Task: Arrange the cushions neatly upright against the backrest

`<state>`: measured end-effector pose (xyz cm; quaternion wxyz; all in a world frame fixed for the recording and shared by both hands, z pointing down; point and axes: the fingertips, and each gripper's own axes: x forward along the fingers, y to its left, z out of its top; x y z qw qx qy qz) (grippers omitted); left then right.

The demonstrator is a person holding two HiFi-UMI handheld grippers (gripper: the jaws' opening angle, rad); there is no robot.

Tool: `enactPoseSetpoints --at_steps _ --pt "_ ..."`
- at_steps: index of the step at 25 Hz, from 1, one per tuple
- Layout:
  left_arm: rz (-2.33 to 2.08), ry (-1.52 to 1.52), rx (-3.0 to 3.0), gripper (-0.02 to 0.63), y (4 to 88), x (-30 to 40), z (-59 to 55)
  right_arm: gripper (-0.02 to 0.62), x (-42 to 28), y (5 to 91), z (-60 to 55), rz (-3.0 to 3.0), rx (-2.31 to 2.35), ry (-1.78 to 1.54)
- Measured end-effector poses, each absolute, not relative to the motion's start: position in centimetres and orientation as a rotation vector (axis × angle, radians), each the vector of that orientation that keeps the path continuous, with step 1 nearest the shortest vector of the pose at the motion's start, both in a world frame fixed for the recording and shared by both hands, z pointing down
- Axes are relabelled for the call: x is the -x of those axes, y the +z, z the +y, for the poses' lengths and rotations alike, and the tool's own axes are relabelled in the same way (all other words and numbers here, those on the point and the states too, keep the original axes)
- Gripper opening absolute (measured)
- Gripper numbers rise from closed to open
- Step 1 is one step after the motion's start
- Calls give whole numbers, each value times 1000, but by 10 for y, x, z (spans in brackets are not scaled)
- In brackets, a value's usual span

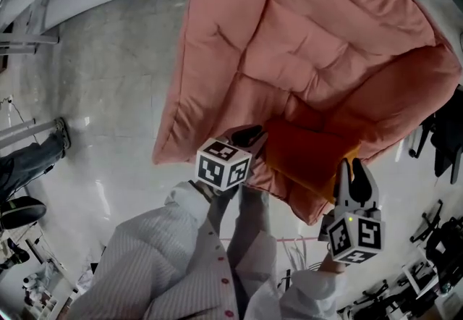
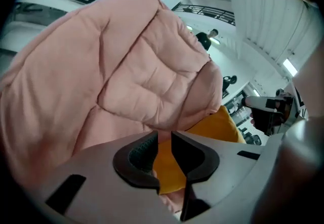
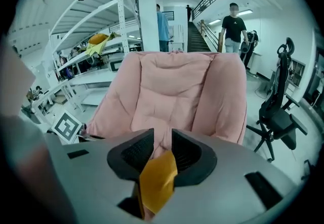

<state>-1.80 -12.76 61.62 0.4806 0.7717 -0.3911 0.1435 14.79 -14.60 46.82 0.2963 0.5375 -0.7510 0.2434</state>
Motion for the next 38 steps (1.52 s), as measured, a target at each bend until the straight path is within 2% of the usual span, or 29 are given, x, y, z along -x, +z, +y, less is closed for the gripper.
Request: enactPoseSetpoints --at_steps 9,24,30,34,38 --pt "-876 339 -1760 125 690 15 -111 138 -170 503 -151 -1876 -1519 588" --pt "-781 447 -1639 186 776 -18 -97 144 -206 548 -143 -1728 -1519 575" --pt "-727 392 -1589 261 790 -24 -91 144 -218 557 -140 -1696 -1514 567" --pt "-672 369 -1555 243 792 -36 -90 144 -217 558 -140 -1701 -1512 576" --pt "-667 392 -1569 127 790 -56 -92 144 -222 561 -140 -1703 -1515 588"
